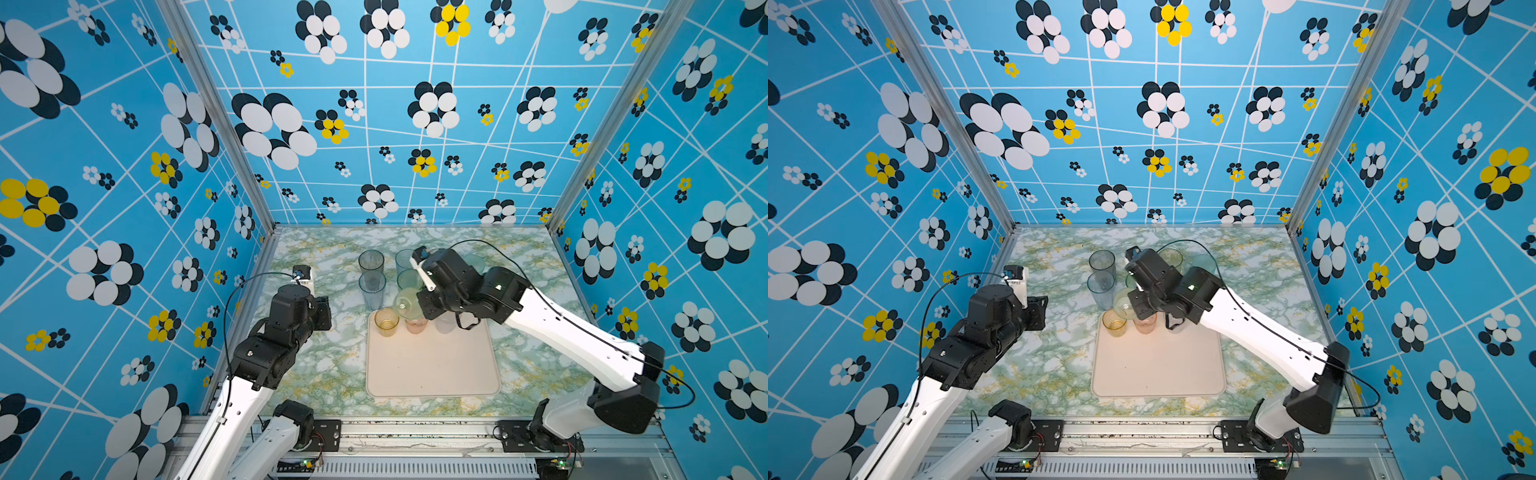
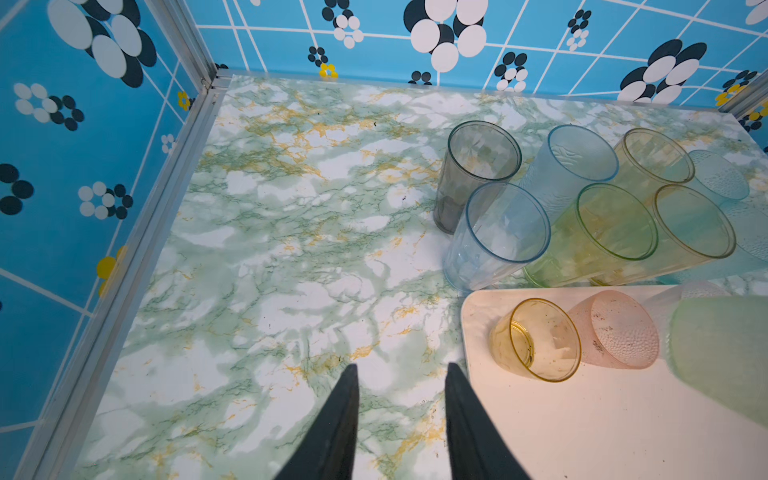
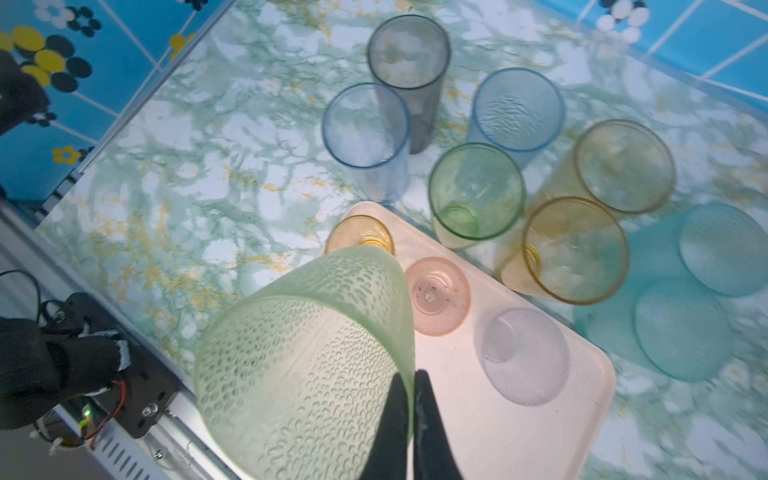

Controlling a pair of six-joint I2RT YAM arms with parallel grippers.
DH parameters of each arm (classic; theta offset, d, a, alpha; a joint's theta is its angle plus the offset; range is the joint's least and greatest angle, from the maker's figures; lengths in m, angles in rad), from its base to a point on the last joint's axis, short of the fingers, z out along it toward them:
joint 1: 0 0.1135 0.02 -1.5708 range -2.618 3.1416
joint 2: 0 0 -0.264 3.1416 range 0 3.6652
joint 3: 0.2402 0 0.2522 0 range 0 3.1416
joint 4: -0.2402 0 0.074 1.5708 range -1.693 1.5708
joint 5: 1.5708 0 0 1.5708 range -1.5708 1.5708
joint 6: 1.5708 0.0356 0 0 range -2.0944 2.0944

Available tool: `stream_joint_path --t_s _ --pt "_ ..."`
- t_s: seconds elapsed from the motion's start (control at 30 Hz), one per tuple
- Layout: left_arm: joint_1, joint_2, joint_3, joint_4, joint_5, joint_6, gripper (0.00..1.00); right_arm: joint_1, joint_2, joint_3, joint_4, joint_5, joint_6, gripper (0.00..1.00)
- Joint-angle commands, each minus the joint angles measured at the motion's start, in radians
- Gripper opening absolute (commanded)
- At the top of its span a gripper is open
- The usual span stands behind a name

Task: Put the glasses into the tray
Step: 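Lift the light green cup with the right gripper and carry it over the tray, then lower the light green cup onto the tray beside the frosted cup and release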

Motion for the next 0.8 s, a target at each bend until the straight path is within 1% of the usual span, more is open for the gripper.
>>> stream_joint_path --t_s 0.0,0.1,0.23,0.4,0.53,0.67,0.77 --pt "-0.003 0.028 0.020 0.018 0.035 0.013 0.36 -0.058 -0.110 -0.107 -0.070 0.110 0.080 0.00" --pt "-0.017 0.059 0.031 0.033 0.034 0.013 0.36 -0.139 -0.202 -0.181 -0.112 0.123 0.107 0.00" --pt "-0.043 0.102 0.040 0.063 0.031 0.012 0.36 -0.251 -0.261 -0.255 -0.156 0.115 0.120 0.00" --pt "-0.072 0.170 0.064 0.096 0.032 0.010 0.36 -0.381 -0.232 -0.333 -0.125 0.055 0.105 0.00" --pt "-0.083 0.205 0.082 0.113 0.032 0.013 0.36 -0.469 -0.193 -0.388 -0.054 -0.030 0.088 0.00" --pt "-0.083 0.224 0.088 0.121 0.035 0.018 0.36 -0.525 -0.166 -0.435 0.027 -0.094 0.084 0.00" --pt "-0.082 0.236 0.089 0.124 0.033 0.022 0.36 -0.545 -0.147 -0.455 0.067 -0.126 0.082 0.00"
